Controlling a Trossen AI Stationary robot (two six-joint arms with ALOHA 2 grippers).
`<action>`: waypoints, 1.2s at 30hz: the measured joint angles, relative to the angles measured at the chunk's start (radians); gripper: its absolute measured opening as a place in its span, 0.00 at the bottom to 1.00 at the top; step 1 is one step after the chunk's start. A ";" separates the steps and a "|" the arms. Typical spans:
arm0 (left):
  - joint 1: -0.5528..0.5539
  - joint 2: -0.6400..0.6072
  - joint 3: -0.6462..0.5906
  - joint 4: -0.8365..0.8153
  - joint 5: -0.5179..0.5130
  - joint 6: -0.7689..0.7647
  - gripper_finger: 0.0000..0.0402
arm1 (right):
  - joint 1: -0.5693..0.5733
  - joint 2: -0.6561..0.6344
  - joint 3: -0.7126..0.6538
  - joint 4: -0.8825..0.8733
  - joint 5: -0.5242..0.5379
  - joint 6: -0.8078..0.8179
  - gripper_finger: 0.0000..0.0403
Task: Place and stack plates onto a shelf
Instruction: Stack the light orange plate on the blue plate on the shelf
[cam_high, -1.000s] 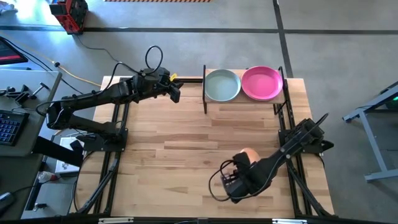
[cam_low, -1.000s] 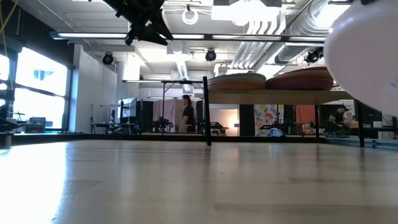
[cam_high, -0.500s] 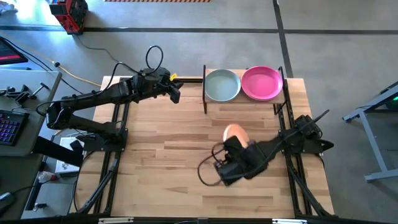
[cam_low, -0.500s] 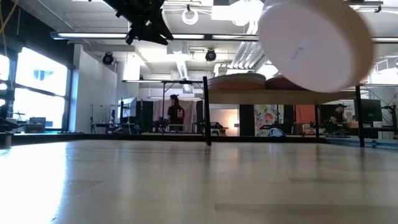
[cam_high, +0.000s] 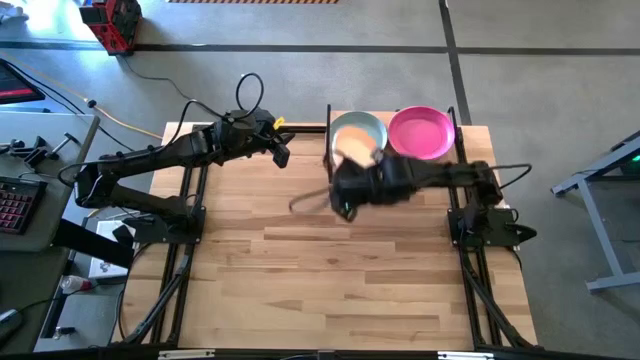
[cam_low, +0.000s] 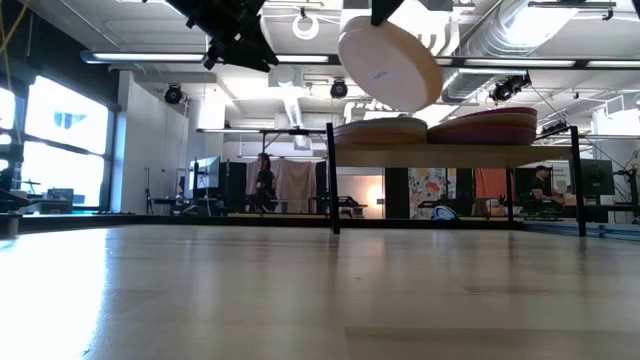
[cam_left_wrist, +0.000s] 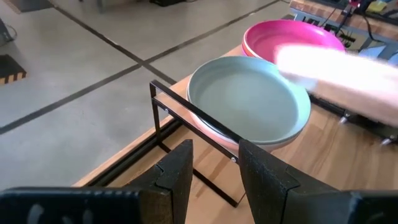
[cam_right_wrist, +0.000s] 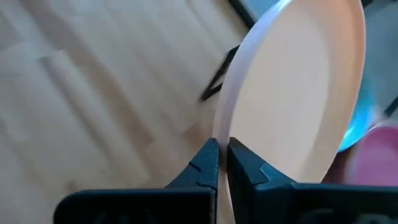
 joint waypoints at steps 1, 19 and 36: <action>0.000 0.000 0.000 0.000 0.000 0.008 0.29 | -0.031 0.000 0.013 0.000 0.000 -0.057 0.00; 0.001 0.000 0.000 0.000 -0.057 0.011 0.29 | -0.448 0.000 0.065 0.133 -0.323 -0.630 0.00; 0.039 0.000 0.000 0.002 -0.084 0.007 0.29 | -0.489 0.001 -0.121 0.108 -0.439 -0.746 0.00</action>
